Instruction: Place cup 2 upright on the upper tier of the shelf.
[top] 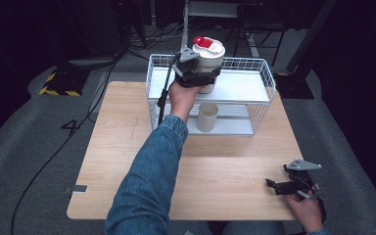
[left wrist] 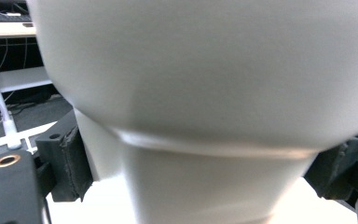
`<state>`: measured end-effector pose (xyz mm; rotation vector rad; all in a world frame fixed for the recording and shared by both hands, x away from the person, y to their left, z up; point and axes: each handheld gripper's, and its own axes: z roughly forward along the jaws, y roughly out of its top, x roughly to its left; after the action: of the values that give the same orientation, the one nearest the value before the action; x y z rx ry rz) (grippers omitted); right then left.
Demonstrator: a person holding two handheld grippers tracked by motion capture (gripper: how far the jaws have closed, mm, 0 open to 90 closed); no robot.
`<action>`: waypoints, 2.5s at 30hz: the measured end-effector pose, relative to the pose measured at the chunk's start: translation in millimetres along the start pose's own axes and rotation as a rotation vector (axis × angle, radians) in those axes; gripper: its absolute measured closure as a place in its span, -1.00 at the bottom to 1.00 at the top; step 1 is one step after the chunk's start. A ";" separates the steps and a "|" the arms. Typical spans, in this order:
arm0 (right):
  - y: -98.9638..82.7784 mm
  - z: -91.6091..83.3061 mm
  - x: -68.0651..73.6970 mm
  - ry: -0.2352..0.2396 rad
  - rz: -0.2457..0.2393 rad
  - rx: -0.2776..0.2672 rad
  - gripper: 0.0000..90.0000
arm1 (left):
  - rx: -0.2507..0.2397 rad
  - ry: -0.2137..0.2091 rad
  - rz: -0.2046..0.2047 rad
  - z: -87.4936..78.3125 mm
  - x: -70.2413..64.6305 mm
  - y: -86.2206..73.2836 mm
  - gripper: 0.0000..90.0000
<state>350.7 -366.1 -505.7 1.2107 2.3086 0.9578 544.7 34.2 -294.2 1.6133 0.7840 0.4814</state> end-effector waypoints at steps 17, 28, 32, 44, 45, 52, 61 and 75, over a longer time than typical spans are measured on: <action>-0.1 0.0 -0.1 0.000 -0.002 -0.001 -0.99 | 0.004 0.005 0.027 0.5 -2.3 -6.6 -0.71; 0.0 0.1 -0.1 0.000 -0.002 0.000 -0.99 | 0.016 0.013 0.023 1.6 -3.1 -4.7 -0.72; 0.0 0.1 -0.1 0.000 -0.001 0.000 -0.99 | 0.019 0.009 0.021 1.3 -2.6 -4.6 -0.72; 0.0 0.1 -0.2 0.000 -0.001 -0.001 -0.99 | 0.006 0.027 -0.012 -8.3 -0.6 -0.9 -1.00; 0.0 0.1 -0.1 0.000 -0.001 -0.001 -0.99 | 0.004 0.028 -0.011 -10.3 -0.9 -0.8 -1.00; -0.1 0.1 -0.2 0.003 0.000 0.000 -0.99 | 0.005 0.032 0.018 -29.1 -3.5 0.5 -1.00; 0.2 0.4 -0.6 0.005 -0.003 0.001 -0.99 | 0.004 -0.008 0.028 -56.4 -10.5 -0.8 -1.00; 0.7 0.9 -0.7 0.009 -0.010 0.001 -1.00 | -0.003 -0.050 0.054 -104.0 -29.0 -5.8 -1.00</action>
<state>352.1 -366.1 -505.9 1.1967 2.3203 0.9606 451.4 85.7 -276.1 1.6408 0.7034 0.4793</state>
